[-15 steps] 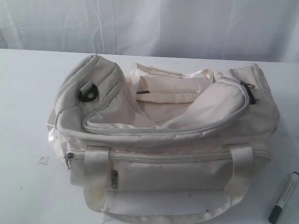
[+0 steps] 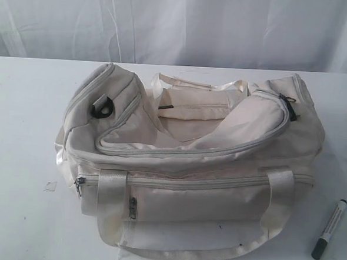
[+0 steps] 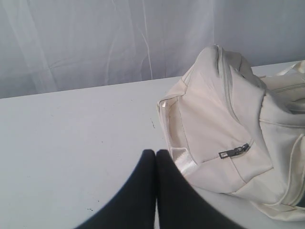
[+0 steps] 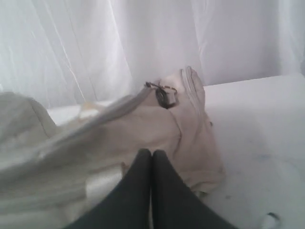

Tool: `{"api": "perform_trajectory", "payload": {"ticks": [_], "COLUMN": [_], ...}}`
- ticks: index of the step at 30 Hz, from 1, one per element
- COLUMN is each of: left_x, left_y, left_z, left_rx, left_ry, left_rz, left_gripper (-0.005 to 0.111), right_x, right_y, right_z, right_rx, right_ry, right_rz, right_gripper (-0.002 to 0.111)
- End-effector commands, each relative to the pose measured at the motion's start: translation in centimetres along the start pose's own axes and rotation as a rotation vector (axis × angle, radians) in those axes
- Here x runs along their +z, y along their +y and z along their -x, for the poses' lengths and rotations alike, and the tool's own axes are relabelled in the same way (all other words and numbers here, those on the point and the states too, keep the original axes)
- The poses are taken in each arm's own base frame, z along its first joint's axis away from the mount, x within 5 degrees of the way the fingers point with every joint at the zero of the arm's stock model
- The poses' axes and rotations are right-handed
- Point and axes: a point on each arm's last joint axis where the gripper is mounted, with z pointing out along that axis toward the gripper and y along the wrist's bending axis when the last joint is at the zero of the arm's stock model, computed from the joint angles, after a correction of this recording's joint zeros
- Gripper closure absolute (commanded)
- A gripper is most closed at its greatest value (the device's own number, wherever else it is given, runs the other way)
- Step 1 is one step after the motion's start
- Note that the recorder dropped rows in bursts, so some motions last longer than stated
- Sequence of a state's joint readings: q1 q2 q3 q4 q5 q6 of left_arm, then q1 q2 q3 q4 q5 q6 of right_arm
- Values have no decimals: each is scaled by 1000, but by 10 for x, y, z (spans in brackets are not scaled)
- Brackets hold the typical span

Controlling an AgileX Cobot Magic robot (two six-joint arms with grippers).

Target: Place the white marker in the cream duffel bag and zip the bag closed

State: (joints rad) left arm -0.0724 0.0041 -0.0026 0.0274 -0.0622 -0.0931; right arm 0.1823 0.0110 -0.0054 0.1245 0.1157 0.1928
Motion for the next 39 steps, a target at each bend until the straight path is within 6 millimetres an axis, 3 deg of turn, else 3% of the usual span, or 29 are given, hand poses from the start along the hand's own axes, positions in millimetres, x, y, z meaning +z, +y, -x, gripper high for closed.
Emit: {"api": "perform_trajectory", "payload": {"ticks": [1, 6, 11, 17, 26, 35, 39], "left_x": [0, 0, 0, 0, 0, 0, 0], "left_y": [0, 0, 0, 0, 0, 0, 0], "left_z": [0, 0, 0, 0, 0, 0, 0], "left_rx": [5, 5, 5, 5, 5, 5, 5], "left_ry": [-5, -5, -5, -5, -5, -5, -5], "left_rz": [3, 3, 3, 3, 3, 3, 3], "left_gripper": [106, 106, 106, 106, 106, 106, 106], "right_x": [-1, -3, -6, -8, -8, 28, 51], "right_y": [1, 3, 3, 7, 30, 41, 43], "right_z": [9, 22, 32, 40, 91, 118, 126], "right_rx": [379, 499, 497, 489, 126, -106, -182], "right_ry": [-114, -252, -353, -347, -47, 354, 479], "right_rz": [41, 98, 133, 141, 21, -68, -78], "right_gripper": [108, 108, 108, 108, 108, 108, 100]}}
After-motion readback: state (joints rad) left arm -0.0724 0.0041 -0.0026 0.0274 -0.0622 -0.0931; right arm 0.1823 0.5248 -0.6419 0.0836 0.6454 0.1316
